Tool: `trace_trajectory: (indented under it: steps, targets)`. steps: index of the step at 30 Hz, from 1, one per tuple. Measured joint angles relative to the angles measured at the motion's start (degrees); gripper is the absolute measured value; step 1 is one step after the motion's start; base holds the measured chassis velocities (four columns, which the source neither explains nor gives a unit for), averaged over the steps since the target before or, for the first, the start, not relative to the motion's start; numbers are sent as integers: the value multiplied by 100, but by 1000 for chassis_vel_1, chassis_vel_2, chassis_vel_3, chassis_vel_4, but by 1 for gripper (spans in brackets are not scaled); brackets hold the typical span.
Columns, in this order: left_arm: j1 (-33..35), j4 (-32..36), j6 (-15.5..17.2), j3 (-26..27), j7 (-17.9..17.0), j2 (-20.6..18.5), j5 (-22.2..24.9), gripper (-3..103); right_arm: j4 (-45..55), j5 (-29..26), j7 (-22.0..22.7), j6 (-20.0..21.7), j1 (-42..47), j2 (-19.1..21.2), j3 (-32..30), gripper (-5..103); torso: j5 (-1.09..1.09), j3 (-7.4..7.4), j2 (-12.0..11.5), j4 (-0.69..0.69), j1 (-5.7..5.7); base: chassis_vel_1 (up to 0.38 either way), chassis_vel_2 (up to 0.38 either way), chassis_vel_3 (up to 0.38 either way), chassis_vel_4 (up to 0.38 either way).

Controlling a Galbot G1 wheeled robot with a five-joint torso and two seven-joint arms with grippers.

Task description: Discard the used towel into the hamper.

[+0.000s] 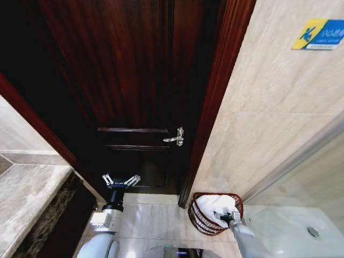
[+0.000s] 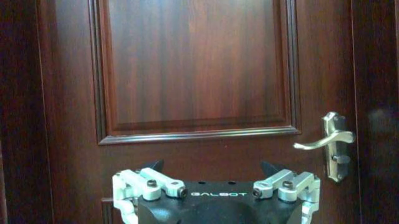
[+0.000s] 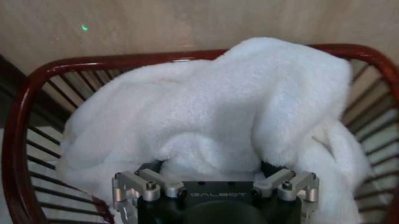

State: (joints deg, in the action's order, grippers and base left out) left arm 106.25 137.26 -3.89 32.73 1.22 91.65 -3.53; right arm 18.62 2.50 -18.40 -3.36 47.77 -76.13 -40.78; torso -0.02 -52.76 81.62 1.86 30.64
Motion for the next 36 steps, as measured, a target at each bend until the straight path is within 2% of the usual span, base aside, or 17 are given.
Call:
trace_trajectory:
  steps: [6, 14, 15, 16, 17, 18, 20, 25, 28, 33, 36]
  targets:
    - [0, 0, 0, 0, 0, 0, 0, 100, -322, 74, 9, 170, -282, -85, -17, 100, 1, 0, 0, 0, 0, 0, 0, 0, 0]
    - [0, 0, 0, 0, 0, 0, 0, 100, -250, -31, 87, 383, -225, -76, -13, 100, 3, 1, 0, 2, 0, 0, 0, 0, 0]
    - [0, 0, 0, 0, 0, 0, 0, 100, 213, -277, 88, 462, 77, -54, 55, 100, 5, 1, 0, 1, 0, 0, 0, 0, 0]
    - [0, 0, 0, 0, 0, 1, 0, 100, 1121, -574, 61, 426, 644, -33, 155, 100, 3, 1, 0, -2, 0, 0, 0, 0, 0]
    - [0, 0, 0, 0, 0, 2, 0, 100, 1449, -595, 52, 311, 825, -25, 163, 100, 5, 1, 0, -2, 0, 0, 0, 0, 0]
    - [0, 0, 0, 0, 0, 2, 0, 100, 1449, -595, 52, 311, 825, -25, 163, 100, 5, 1, 0, -2, 0, 0, 0, 0, 0]
    - [0, 0, 0, 0, -2, 1, 0, 100, 2214, -678, 48, 218, 1229, 42, 166, 100, -1, 1, 0, 0, -1, 0, 0, 0, 0]
    - [0, 0, 0, 0, 0, 0, 0, 100, 3617, -1121, 101, 428, 1977, 81, 191, 100, 1, 1, 0, 0, -1, 0, 0, 0, 0]
    - [0, 0, 0, 0, 0, 0, 0, 100, 3968, -1153, 109, 453, 2171, 68, 193, 100, 0, 1, 0, -1, -1, 0, 0, 0, 0]
    - [0, 0, 0, 0, 0, 0, 0, 100, 3529, -826, 152, 265, 1883, 22, 133, 100, 3, 1, 0, 0, -1, 0, 0, 0, 0]
    - [0, 0, 0, -1, 1, 1, 0, 100, 2571, -597, 85, 120, 1319, -39, 109, 100, 1, 1, 0, 1, 0, 0, 0, 0, 0]
